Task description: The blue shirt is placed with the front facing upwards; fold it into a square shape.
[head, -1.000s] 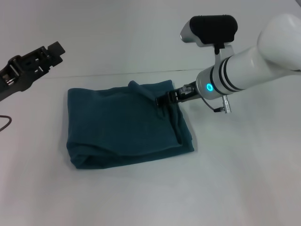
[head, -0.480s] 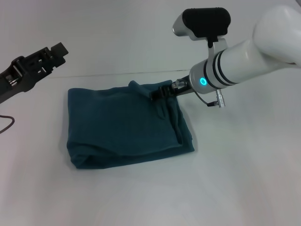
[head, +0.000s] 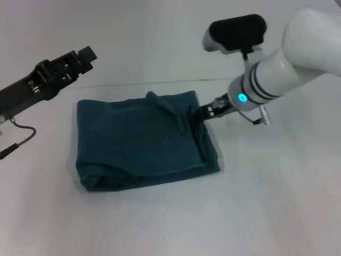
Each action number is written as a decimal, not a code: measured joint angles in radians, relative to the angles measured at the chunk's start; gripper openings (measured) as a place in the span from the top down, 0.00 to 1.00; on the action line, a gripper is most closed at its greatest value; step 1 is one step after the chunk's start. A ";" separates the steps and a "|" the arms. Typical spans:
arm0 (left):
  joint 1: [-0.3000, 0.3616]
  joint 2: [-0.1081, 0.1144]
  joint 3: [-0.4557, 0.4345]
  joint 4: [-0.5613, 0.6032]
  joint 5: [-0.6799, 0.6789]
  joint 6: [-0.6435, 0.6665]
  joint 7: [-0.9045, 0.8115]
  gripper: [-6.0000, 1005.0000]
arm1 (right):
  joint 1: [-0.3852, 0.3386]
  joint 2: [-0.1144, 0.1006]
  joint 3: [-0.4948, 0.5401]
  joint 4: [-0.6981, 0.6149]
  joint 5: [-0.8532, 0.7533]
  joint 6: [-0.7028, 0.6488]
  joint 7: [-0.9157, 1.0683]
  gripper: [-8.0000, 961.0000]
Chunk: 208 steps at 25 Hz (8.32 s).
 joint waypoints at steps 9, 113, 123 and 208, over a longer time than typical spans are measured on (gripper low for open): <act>-0.001 0.000 0.003 -0.011 -0.001 -0.004 0.003 0.55 | -0.135 -0.078 0.081 -0.145 0.043 -0.078 0.064 0.21; -0.348 -0.037 0.672 -0.156 0.278 -0.722 -0.581 0.21 | -0.743 -0.189 0.782 -0.251 0.741 -0.748 -0.693 0.21; -0.361 -0.029 0.698 -0.263 0.218 -0.887 -0.585 0.17 | -0.701 -0.171 0.773 -0.210 0.736 -0.744 -0.699 0.21; 0.122 -0.017 0.160 0.034 0.093 -0.101 -0.213 0.18 | -0.533 -0.078 0.565 -0.178 0.739 -0.695 -0.849 0.22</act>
